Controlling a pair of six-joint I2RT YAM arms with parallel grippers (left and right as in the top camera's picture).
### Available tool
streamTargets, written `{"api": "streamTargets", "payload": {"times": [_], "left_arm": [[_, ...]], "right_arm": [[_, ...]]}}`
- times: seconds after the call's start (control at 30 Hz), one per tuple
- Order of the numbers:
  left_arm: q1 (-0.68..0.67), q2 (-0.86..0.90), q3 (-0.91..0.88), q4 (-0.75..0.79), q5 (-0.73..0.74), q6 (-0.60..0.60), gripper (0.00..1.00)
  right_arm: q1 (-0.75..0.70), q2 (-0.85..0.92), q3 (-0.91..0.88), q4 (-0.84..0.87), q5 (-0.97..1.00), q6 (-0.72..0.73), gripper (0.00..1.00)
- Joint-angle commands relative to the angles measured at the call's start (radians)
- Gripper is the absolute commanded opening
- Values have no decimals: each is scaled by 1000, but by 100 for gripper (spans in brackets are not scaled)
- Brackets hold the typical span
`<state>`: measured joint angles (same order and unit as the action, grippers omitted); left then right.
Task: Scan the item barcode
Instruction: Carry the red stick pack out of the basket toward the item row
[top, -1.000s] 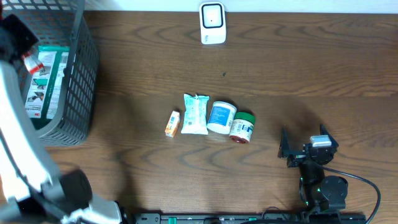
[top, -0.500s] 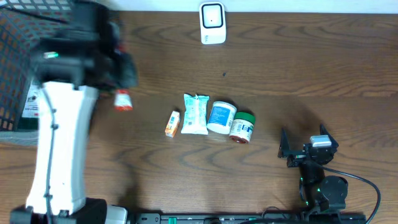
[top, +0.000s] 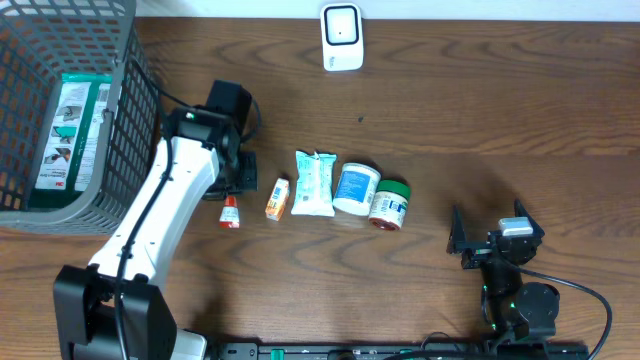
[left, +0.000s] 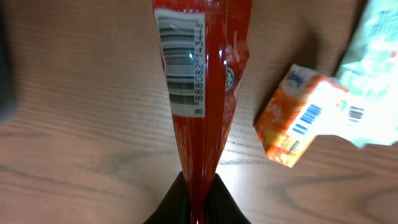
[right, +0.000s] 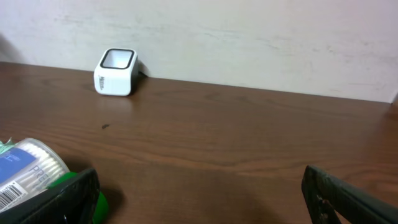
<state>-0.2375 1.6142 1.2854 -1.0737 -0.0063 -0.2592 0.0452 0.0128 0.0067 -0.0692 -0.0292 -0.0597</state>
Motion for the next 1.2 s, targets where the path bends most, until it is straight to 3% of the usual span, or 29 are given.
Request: {"api": "streamTargets", "payload": {"times": [0.0,0.3,0.43,0.77,1.0,1.17], "left_arm": [[-3,-3,-56,40,-2,-9,8],[-5,-2,-198,120,4,-58,8],[-5,-2,-251,181,79,-58,8],[-6,-1,-268,196,85,-86,8],[-2,-94,-236,189,-39,-40,7],[-16,-290,-205,209,-16,120,7]], "right_arm": [[9,-2,-1,-3,2,-8,99],[9,-2,-1,-3,2,-8,99],[9,-2,-1,-3,2,-8,99],[9,-2,-1,-3,2,-8,99],[9,-2,-1,-3,2,-8,99],[9,-2,-1,-3,2,-8,99]]}}
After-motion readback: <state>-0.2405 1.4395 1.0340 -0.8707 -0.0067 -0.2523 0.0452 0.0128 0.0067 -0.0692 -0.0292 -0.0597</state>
